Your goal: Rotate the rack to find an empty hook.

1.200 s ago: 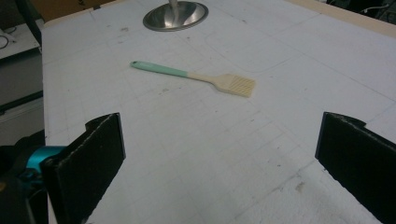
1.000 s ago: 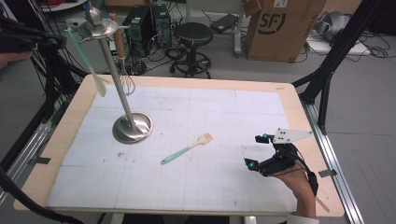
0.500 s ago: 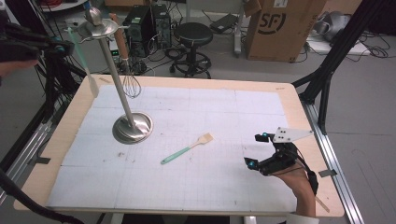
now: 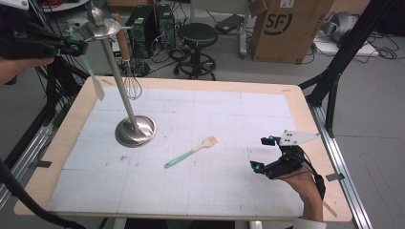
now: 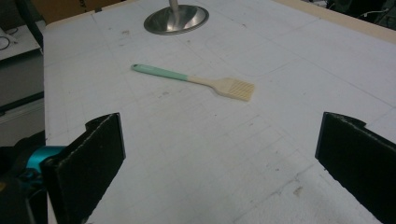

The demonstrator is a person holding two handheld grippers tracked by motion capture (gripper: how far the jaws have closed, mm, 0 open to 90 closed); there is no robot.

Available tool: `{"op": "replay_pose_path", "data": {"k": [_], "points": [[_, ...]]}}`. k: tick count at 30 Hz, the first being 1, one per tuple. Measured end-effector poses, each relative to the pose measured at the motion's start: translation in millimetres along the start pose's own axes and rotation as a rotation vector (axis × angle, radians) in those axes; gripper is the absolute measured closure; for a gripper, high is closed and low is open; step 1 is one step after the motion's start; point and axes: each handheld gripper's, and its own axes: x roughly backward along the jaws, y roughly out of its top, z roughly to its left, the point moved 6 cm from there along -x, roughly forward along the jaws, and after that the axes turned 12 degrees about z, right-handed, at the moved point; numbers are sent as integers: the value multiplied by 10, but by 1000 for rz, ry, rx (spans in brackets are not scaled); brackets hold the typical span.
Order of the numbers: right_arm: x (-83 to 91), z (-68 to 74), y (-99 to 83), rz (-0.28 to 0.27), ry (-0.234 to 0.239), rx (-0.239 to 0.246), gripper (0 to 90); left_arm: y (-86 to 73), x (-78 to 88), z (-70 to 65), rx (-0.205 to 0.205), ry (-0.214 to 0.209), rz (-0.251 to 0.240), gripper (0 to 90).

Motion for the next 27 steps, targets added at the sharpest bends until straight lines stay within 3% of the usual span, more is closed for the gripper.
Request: {"op": "replay_pose_path", "data": {"k": [16, 27], "points": [[7, 15, -12, 7, -6, -7, 2, -96, 60, 258, 28, 2, -20, 899], [17, 20, -33, 13, -11, -8, 2, -132, 59, 315, 27, 1, -22, 898]]}}
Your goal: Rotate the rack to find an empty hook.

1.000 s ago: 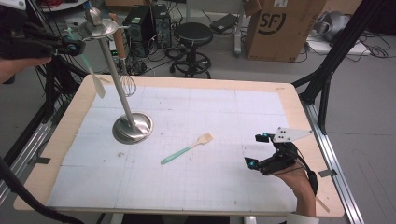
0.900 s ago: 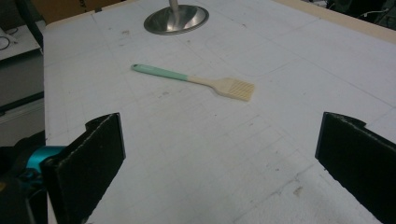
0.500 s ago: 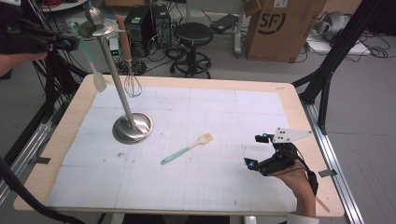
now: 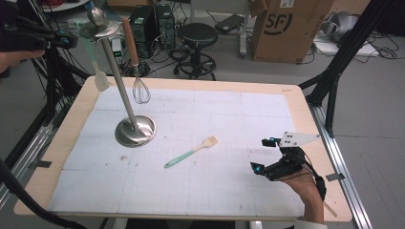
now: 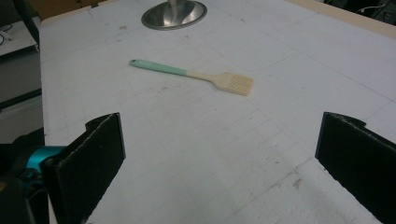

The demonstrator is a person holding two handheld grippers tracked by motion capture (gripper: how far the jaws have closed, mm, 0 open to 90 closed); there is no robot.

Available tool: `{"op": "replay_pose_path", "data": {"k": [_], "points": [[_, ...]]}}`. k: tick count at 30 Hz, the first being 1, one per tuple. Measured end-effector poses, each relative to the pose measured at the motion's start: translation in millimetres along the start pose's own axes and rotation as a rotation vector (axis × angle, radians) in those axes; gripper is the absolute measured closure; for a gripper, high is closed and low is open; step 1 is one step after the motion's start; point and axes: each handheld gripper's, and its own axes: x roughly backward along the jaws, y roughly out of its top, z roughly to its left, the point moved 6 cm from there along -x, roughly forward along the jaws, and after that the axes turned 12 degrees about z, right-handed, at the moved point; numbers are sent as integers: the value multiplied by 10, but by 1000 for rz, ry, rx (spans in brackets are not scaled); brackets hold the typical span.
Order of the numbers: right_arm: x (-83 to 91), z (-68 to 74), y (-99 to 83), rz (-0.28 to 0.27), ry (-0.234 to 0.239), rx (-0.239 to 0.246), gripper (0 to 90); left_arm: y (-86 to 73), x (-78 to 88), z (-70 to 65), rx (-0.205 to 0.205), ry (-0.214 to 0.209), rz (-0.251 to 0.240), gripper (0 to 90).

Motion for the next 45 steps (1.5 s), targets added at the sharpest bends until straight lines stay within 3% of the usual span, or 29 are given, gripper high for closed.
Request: {"op": "replay_pose_path", "data": {"k": [2, 5, 7, 10, 12, 15, 19, 29, 34, 45], "points": [[3, -5, -5, 2, -1, -3, 2, -17, 7, -14, -4, -10, -4, 890], [2, -3, -6, 2, 0, -2, 2, -49, 11, -59, -18, -10, 9, 794], [3, -3, -5, 2, 1, -2, 2, -74, 17, -97, -19, -23, -10, 752], [9, -2, -2, -3, 1, -1, 2, -152, -10, -156, -31, 2, 2, 584], [19, 3, 1, -8, 4, 1, 1, -218, -39, -213, -61, 12, 20, 466], [45, -2, 7, -12, -4, 3, 2, -310, -66, -302, -75, -17, 9, 362], [76, 13, 20, -19, -4, 9, 2, -434, -77, -358, -68, -12, 3, 273], [69, 19, 27, -22, -5, 5, 2, -739, -117, -515, -51, -24, -45, 145], [88, 30, 38, -30, -10, 9, 2, -858, -207, -641, -51, -35, -77, 25], [92, 39, 62, -35, -9, 15, 2, -1085, -531, -929, -58, -81, -101, 16]]}}
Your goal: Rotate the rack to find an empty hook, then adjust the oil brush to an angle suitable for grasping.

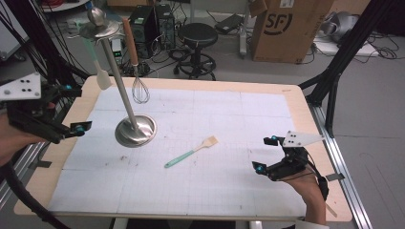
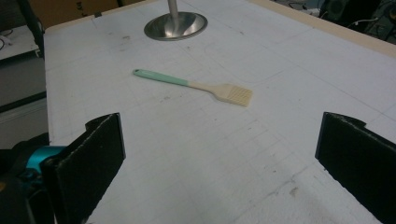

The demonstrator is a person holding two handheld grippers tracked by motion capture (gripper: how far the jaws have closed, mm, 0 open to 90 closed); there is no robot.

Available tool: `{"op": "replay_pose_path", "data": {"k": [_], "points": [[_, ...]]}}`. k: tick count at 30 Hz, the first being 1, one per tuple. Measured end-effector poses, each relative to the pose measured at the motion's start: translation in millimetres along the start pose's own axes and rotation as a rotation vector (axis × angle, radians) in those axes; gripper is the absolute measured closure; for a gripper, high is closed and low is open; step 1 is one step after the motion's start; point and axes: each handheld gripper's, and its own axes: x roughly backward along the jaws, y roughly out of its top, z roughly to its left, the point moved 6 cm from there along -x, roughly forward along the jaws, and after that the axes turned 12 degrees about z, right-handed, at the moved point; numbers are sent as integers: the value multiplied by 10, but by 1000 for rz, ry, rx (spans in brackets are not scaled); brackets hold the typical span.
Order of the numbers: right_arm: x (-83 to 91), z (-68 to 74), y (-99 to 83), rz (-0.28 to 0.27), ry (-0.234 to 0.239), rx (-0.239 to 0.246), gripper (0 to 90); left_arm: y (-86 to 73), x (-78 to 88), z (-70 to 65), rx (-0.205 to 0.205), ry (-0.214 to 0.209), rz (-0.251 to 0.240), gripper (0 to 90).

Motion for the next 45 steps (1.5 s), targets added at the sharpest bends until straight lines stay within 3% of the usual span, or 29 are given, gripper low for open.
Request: {"op": "replay_pose_path", "data": {"k": [5, 11, 15, 17, 25, 29, 31, 32, 34, 45], "points": [[0, -11, 6, -6, -5, 1, 2, -178, -156, -108, -3, -15, 3, 16], [-21, 1, 18, 3, -1, 4, 2, -389, -284, -196, 10, -36, -35, 16], [-26, 9, 33, -2, -5, 8, 2, -544, -375, -247, 0, -27, -16, 16], [-28, 17, 45, 1, -7, 8, 2, -597, -410, -288, 1, -46, -32, 16], [-60, 57, 105, 5, -8, 22, 2, -813, -518, -367, 12, -58, -39, 16], [-62, 78, 142, 15, -2, 31, 2, -969, -598, -416, 11, -47, -18, 17], [-42, 91, 180, 27, -8, 41, 2, -1028, -639, -437, 14, -76, -26, 17], [-29, 104, 206, 25, -4, 47, 2, -1046, -657, -438, 16, -85, -16, 16], [-4, 111, 269, 20, 1, 59, 2, -1063, -664, -415, 12, -61, 2, 16], [-118, 126, 608, 62, 24, 109, 3, -1047, -715, -495, 12, -95, -10, 17]]}}
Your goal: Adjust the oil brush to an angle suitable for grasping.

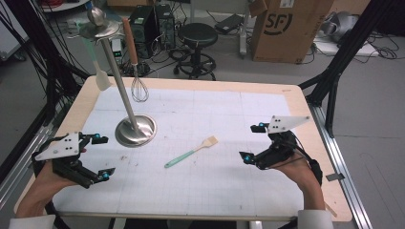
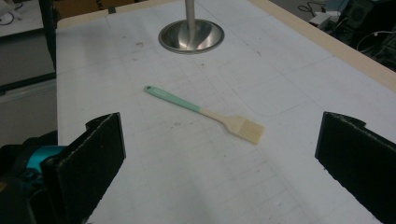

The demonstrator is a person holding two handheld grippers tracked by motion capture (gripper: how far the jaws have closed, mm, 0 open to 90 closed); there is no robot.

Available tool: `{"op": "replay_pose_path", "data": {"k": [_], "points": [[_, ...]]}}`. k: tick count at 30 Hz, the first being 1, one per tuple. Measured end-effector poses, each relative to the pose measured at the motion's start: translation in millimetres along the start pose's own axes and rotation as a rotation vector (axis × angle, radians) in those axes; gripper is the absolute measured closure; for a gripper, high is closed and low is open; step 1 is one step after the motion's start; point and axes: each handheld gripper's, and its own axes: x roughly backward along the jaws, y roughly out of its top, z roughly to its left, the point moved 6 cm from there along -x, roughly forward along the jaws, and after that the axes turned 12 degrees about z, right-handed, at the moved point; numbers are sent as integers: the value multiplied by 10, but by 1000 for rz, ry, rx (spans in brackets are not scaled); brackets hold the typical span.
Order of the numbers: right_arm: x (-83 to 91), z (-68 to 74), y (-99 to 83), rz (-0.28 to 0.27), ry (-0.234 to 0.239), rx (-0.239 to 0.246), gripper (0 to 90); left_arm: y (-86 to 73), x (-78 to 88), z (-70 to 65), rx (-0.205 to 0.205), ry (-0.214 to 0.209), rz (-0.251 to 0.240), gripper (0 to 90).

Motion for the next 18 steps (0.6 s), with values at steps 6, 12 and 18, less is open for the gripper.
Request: {"op": "replay_pose_path", "data": {"k": [6, 12, 18], "points": [[-121, -32, 155, 36, 45, 12, 75, 3, -46, -13, 1, -12, 3, 16], [-238, -94, 315, 72, 72, 7, 217, 4, -67, -4, 14, -16, 1, 16], [-381, -136, 453, 128, 88, 22, 365, 4, -71, 3, 12, -24, -4, 16]]}}
